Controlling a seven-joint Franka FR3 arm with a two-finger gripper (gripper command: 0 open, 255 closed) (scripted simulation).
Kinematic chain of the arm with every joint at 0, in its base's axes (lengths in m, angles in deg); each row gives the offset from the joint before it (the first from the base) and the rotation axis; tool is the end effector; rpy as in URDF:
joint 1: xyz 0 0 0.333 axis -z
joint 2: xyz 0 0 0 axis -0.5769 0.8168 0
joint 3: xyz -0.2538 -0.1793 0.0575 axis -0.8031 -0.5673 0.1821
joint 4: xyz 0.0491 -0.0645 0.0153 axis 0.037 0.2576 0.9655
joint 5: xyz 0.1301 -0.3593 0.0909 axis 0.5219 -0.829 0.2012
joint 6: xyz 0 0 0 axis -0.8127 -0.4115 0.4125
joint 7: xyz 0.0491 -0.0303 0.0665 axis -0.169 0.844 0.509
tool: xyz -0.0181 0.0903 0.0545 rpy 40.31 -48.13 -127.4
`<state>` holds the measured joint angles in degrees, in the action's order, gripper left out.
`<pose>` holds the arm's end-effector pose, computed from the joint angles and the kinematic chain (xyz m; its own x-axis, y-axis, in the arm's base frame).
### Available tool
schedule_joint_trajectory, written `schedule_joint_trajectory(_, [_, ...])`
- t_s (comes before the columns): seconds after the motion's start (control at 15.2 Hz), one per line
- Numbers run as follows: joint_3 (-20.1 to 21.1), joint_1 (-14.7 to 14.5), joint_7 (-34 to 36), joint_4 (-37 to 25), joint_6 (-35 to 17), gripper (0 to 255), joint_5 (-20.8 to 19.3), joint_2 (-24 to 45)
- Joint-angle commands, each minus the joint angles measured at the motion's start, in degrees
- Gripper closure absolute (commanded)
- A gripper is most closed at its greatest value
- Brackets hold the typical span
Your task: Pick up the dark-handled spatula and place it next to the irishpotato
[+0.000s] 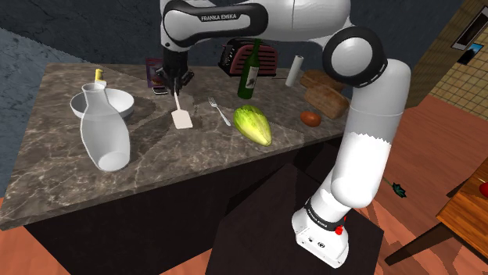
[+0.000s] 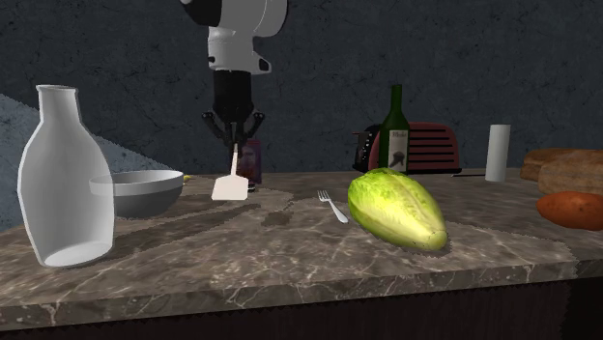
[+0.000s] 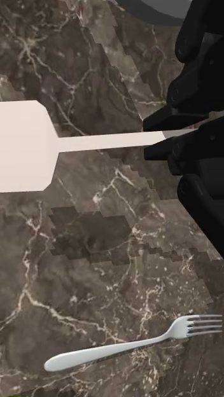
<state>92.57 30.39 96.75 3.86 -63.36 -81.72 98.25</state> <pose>0.6370 0.1825 0.4705 0.9473 -0.3132 0.0667 -0.3139 -0.9495 -0.0007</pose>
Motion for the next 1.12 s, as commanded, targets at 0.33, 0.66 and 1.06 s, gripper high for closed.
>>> schedule_joint_trajectory(0.33, [-0.99, 3.53, -4.60, 8.34, -1.37, 255, 2.17, -7.36])
schedule_joint_trajectory(0.66, [-3.12, 7.19, -10.77, 18.03, -3.96, 255, 4.35, -14.88])
schedule_joint_trajectory(1.06, [-6.69, 10.92, -18.65, 26.99, -5.77, 255, 6.04, -22.31])
